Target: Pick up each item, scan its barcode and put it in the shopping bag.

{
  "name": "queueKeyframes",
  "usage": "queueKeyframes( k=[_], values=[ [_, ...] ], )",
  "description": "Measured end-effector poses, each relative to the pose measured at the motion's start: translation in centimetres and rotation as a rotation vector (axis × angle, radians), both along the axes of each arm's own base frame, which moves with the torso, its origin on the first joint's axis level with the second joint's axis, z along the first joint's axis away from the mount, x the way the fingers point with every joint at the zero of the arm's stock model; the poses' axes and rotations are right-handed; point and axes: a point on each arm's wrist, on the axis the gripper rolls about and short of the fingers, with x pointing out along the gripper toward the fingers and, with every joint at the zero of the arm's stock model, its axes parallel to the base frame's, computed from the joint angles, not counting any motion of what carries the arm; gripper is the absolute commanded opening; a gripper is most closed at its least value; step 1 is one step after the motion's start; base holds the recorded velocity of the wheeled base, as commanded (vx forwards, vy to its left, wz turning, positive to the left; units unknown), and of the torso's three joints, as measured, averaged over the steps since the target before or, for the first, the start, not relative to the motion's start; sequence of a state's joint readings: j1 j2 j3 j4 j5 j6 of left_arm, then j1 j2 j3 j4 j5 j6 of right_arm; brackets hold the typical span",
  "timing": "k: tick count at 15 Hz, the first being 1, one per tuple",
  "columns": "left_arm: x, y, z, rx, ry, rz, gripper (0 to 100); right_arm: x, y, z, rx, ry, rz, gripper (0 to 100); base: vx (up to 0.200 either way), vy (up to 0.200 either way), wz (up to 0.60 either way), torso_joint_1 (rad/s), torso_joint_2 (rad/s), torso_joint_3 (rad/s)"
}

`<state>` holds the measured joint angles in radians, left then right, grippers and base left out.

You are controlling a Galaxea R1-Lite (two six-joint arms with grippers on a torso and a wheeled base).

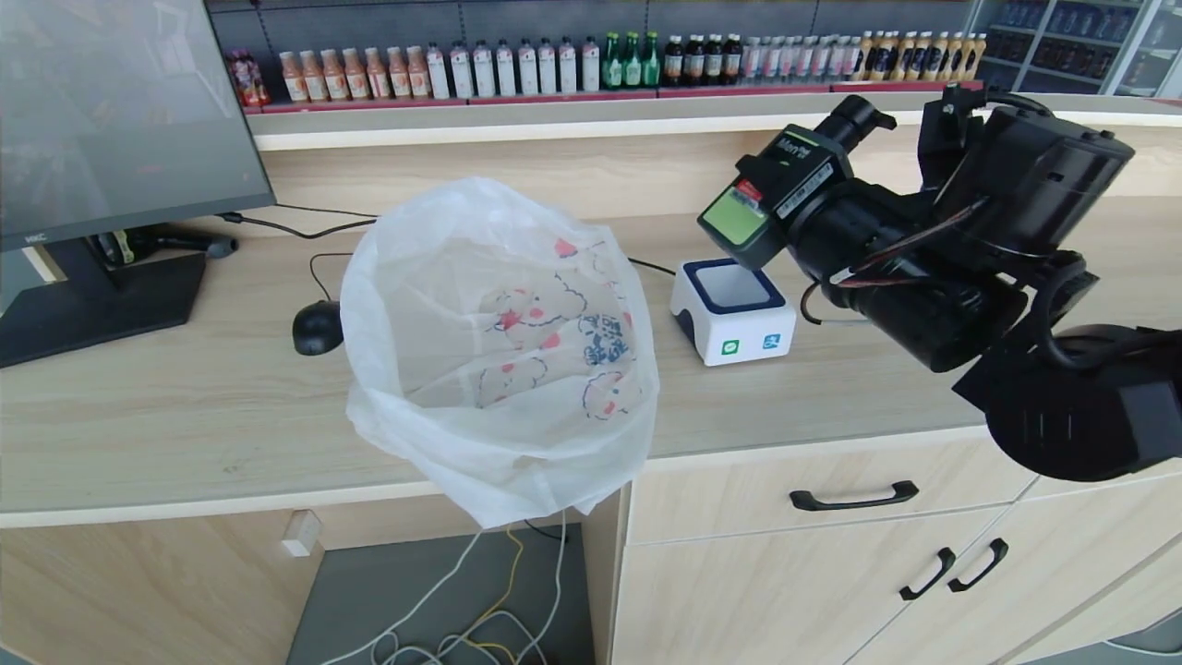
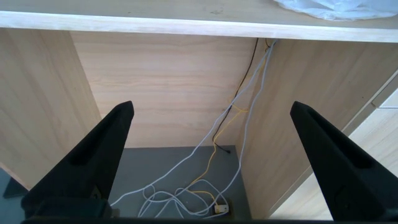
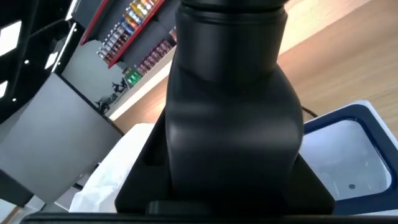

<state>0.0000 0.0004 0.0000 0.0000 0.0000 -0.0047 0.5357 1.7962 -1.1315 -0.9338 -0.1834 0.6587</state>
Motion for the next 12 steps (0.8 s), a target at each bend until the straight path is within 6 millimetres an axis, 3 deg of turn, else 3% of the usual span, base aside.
queueKeyframes(
  k=[7, 12],
  values=[
    [0.0, 0.0, 0.0, 0.000, 0.000, 0.000, 100, 3.9, -0.6, -1.8, 0.040, 0.043, -0.050, 0, 0.000, 0.000, 0.00, 0.000, 0.00, 0.000],
    [0.0, 0.0, 0.0, 0.000, 0.000, 0.000, 100, 5.1, -0.3, -3.3, 0.027, 0.078, -0.054, 0, 0.000, 0.000, 0.00, 0.000, 0.00, 0.000]
  ],
)
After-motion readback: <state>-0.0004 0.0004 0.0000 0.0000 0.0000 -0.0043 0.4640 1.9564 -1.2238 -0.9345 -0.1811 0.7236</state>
